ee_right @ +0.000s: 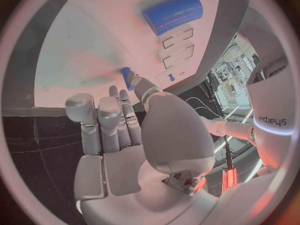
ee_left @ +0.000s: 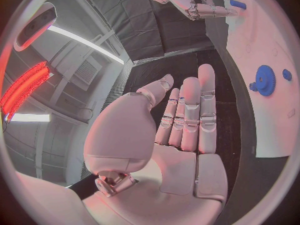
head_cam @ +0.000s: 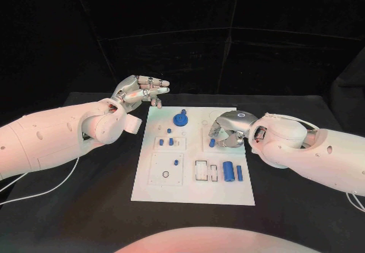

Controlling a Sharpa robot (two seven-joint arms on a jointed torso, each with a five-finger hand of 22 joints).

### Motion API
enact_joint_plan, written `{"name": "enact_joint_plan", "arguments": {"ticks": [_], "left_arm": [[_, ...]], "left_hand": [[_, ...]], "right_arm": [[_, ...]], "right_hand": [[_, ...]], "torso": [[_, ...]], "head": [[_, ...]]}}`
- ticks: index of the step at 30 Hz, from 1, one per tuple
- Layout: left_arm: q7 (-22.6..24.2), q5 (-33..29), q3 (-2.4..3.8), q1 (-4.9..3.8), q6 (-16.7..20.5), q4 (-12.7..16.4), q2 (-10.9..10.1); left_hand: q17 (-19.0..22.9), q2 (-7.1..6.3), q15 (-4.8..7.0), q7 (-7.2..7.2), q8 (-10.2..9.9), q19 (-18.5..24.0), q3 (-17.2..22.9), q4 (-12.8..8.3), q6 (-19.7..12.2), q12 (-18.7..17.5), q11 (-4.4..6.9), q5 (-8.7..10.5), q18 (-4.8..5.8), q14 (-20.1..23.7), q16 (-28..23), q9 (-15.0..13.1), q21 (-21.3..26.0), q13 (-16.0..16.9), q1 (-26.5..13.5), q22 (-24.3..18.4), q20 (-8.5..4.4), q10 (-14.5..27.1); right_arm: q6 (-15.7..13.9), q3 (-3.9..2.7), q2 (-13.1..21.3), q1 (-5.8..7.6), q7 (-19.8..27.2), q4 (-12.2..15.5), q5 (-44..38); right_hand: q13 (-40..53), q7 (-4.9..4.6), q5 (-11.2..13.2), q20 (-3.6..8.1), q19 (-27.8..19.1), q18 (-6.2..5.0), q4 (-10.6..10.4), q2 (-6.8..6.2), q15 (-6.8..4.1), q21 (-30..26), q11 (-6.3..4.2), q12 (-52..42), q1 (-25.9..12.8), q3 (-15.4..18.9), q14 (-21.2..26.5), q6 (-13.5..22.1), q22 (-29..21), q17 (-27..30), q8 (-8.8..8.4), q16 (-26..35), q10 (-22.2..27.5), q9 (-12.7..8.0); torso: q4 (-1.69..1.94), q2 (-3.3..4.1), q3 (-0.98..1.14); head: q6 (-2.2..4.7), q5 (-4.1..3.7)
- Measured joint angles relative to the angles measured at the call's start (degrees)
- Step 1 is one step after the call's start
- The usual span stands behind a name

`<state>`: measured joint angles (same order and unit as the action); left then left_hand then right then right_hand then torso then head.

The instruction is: Assemble the parts on the task board

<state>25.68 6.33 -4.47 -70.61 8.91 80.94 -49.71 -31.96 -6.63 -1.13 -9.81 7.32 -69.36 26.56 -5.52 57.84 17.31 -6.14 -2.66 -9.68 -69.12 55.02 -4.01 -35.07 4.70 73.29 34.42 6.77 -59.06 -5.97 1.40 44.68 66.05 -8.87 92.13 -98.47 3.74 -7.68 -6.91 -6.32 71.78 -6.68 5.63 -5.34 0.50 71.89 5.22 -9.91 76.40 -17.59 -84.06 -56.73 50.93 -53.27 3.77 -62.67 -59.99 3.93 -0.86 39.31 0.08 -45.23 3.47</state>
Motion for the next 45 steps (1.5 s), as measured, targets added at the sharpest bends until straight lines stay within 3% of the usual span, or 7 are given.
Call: {"name": "enact_joint_plan", "arguments": {"ticks": [11, 15, 19, 30, 34, 40, 45], "left_arm": [[-0.01, 0.00, 0.00, 0.00, -0.07, -0.07, 0.02], [-0.02, 0.00, 0.00, 0.00, -0.11, -0.10, 0.04], [-0.05, 0.00, 0.00, 0.00, -0.16, -0.13, 0.05], [-0.14, 0.00, -0.01, 0.00, -0.26, -0.28, 0.02], [-0.17, 0.00, -0.02, 0.00, -0.29, -0.44, 0.02], [-0.23, 0.00, -0.02, 0.00, -0.33, -0.61, 0.05], [-0.27, 0.00, -0.02, 0.01, -0.36, -0.85, 0.22]], "left_hand": [[0.00, 0.00, 0.00, 0.00, 0.00, 0.00, 0.00, 0.00, 0.00, 0.00, 0.00, 0.00, 0.00, 0.00, 0.00, 0.00, 0.00, 0.00, 0.00, 0.00, 0.00, 0.00], [0.00, 0.00, 0.00, 0.00, 0.00, 0.00, 0.00, 0.00, 0.00, 0.00, 0.00, 0.00, 0.00, 0.00, 0.00, 0.00, 0.00, 0.00, 0.00, 0.00, 0.00, 0.00], [-0.01, 0.00, 0.00, 0.00, 0.00, 0.00, 0.00, 0.00, 0.00, 0.00, 0.00, 0.00, 0.00, 0.00, 0.00, 0.00, 0.00, 0.00, 0.00, 0.00, 0.00, 0.00], [0.14, 0.00, 0.21, 0.00, 0.00, 0.00, 0.00, 0.00, 0.00, 0.23, 0.00, 0.00, 0.00, 0.21, 0.00, 0.00, 0.00, 0.00, 0.00, -0.08, 0.00, 0.00], [0.14, 0.00, 0.21, 0.00, 0.00, 0.00, 0.00, 0.00, 0.00, 0.23, 0.00, 0.00, 0.00, 0.21, 0.00, 0.00, 0.00, 0.00, 0.00, -0.08, 0.00, 0.00], [0.13, 0.00, 0.21, 0.00, 0.00, 0.00, 0.00, 0.00, 0.00, 0.23, 0.00, 0.00, 0.00, 0.21, 0.00, 0.00, 0.00, 0.01, 0.00, -0.07, 0.00, 0.00], [0.13, 0.00, 0.21, 0.00, 0.00, 0.00, 0.00, 0.00, 0.00, 0.23, 0.00, 0.00, -0.01, 0.21, 0.00, 0.00, 0.00, 0.01, 0.00, -0.07, 0.00, 0.00]], "right_arm": [[1.55, 0.33, -1.10, -0.25, 0.80, -0.57, -0.18], [1.81, 0.36, -1.18, -0.29, 1.02, -0.65, -0.21], [1.76, 0.37, -1.18, -0.29, 1.08, -0.69, -0.26], [-1.60, 0.41, -0.48, -0.35, 1.07, 0.23, -0.90], [-4.29, 0.40, 0.70, -0.38, 1.38, 2.37, -0.95], [-7.35, 0.27, 3.80, -0.30, 1.84, 8.06, -0.12], [-8.77, 0.21, 2.94, -0.25, 2.32, 11.14, 1.01]], "right_hand": [[-0.13, -0.24, 0.00, 0.19, 0.62, 0.00, 0.22, 0.38, -0.21, 0.59, -0.31, 0.00, 0.37, -1.88, 0.22, -0.87, 1.17, -0.90, 0.00, -0.88, -1.76, -0.01], [-0.13, -0.41, 0.40, 0.42, 1.25, 0.00, 0.09, 0.88, -0.42, 1.09, -0.51, 0.00, 0.34, -3.17, 0.01, -2.57, 1.99, -1.61, 0.45, -1.72, -3.23, 0.18], [-0.13, -0.25, 2.35, 0.72, 1.96, 0.00, 0.30, 2.15, -0.82, 1.96, -0.92, 0.01, 1.05, -5.43, 0.02, -5.00, 3.39, -2.78, 1.37, -2.91, -5.68, 0.48], [0.24, 0.15, 3.73, 1.54, 2.77, 0.00, 1.44, 3.12, -1.44, 3.22, -1.44, 0.23, 1.43, -9.73, 0.22, -8.25, 5.43, -3.84, 2.55, -3.89, -9.64, 0.64], [0.23, 0.15, 3.92, 1.63, 2.86, 0.01, 1.76, 3.33, -1.44, 3.48, -1.44, 0.24, 1.65, -10.18, 0.22, -8.26, 5.74, -3.89, 2.59, -4.20, -9.64, 0.98], [0.22, 0.15, 3.93, 1.63, 2.86, 0.01, 1.87, 3.33, -1.44, 3.48, -1.44, 0.68, 1.65, -10.62, 0.22, -8.25, 5.89, -3.94, 2.59, -4.20, -9.64, 1.00], [0.20, 0.15, 3.94, 1.63, 2.86, 0.01, 2.02, 3.33, -1.44, 3.70, -1.44, 1.06, 1.66, -10.79, 0.22, -8.24, 5.95, -3.96, 2.59, -4.20, -9.64, 1.00]], "torso": [[0.01, -0.01, 0.03], [0.00, -0.01, 0.03], [-0.02, -0.01, 0.03], [-0.03, -0.01, 0.03], [-0.05, -0.04, 0.06], [-0.05, -0.08, 0.00], [-0.05, -0.09, -0.01]], "head": [[-0.14, 0.09], [-0.24, 0.10], [-0.31, 0.10], [-0.44, 0.28], [-0.45, 0.38], [-0.49, 0.57], [-0.52, 0.86]]}}
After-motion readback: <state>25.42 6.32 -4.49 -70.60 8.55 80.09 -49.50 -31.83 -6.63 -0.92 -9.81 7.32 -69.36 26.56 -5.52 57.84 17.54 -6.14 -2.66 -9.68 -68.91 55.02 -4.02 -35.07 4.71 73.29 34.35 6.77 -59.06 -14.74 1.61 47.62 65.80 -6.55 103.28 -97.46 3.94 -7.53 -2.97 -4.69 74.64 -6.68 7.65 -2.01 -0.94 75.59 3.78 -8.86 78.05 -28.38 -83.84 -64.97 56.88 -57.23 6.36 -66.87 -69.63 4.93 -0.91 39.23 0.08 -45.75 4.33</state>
